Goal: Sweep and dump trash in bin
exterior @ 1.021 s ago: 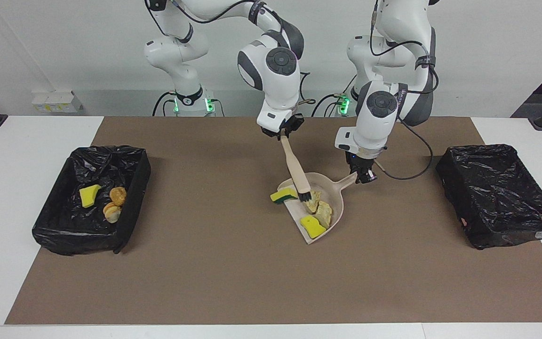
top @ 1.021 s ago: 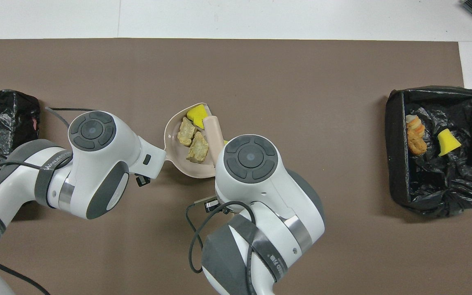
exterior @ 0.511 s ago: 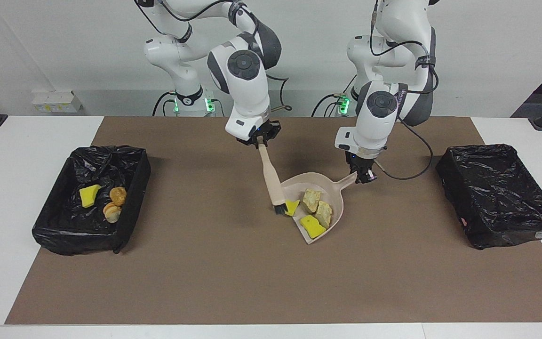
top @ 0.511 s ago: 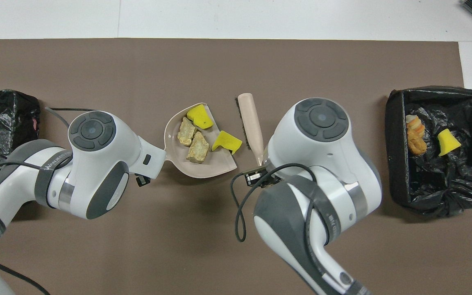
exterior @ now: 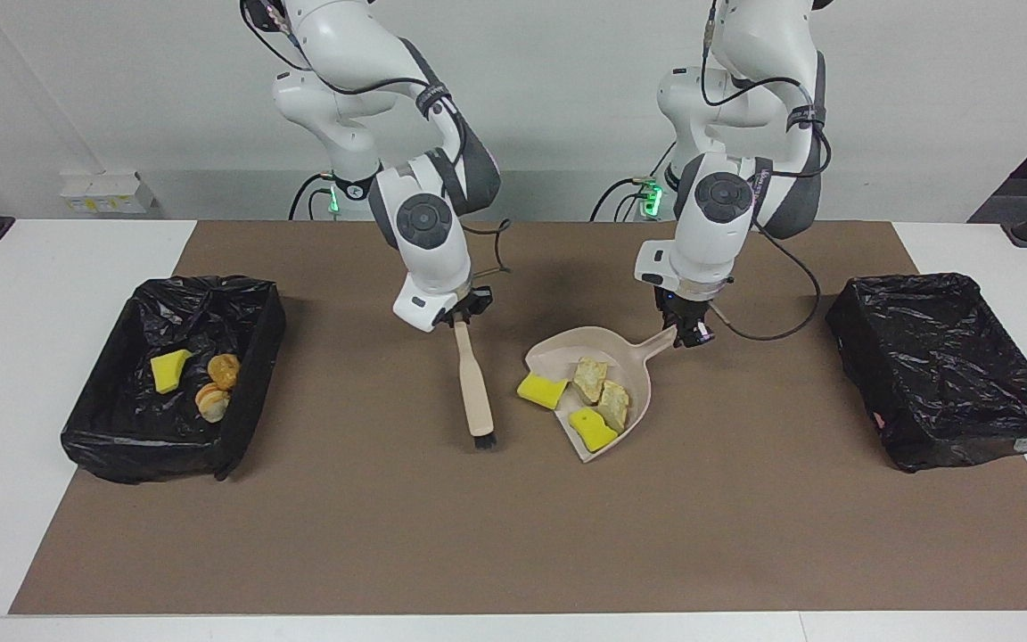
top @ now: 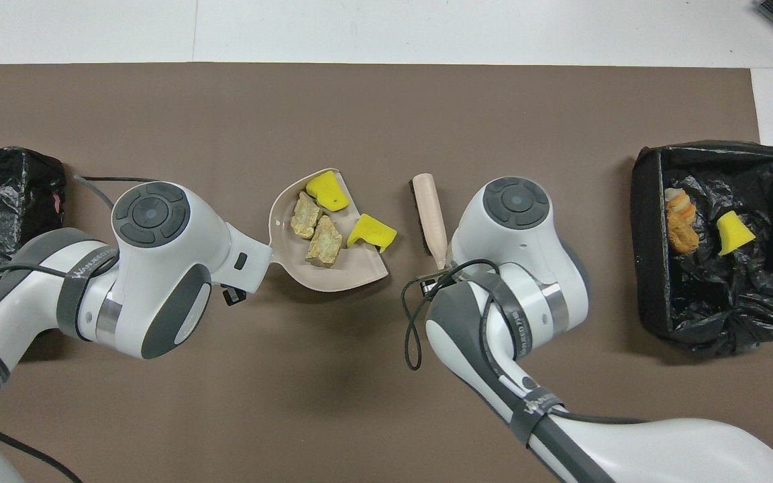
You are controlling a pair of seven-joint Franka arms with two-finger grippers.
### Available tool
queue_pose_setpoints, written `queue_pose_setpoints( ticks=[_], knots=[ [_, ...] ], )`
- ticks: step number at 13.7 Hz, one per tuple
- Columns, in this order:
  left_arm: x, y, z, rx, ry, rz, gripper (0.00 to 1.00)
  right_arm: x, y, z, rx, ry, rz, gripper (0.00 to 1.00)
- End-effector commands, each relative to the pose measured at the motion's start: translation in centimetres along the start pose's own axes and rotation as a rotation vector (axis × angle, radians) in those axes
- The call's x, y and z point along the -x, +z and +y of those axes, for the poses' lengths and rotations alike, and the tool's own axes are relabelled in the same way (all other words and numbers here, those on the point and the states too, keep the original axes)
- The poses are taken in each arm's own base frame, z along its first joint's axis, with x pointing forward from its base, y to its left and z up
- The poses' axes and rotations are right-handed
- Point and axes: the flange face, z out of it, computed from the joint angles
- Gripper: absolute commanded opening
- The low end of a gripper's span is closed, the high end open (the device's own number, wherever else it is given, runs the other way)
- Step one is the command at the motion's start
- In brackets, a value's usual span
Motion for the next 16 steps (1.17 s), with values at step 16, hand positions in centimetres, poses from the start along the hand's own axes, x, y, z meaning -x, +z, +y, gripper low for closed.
queue_pose_setpoints(
  ticks=[16],
  knots=[
    [0.2,-0.6,-0.2,-0.014,-0.067,0.105,0.00,3.7,-8.3,-5.0,-0.054,0.056,0.034,0.00]
  ],
)
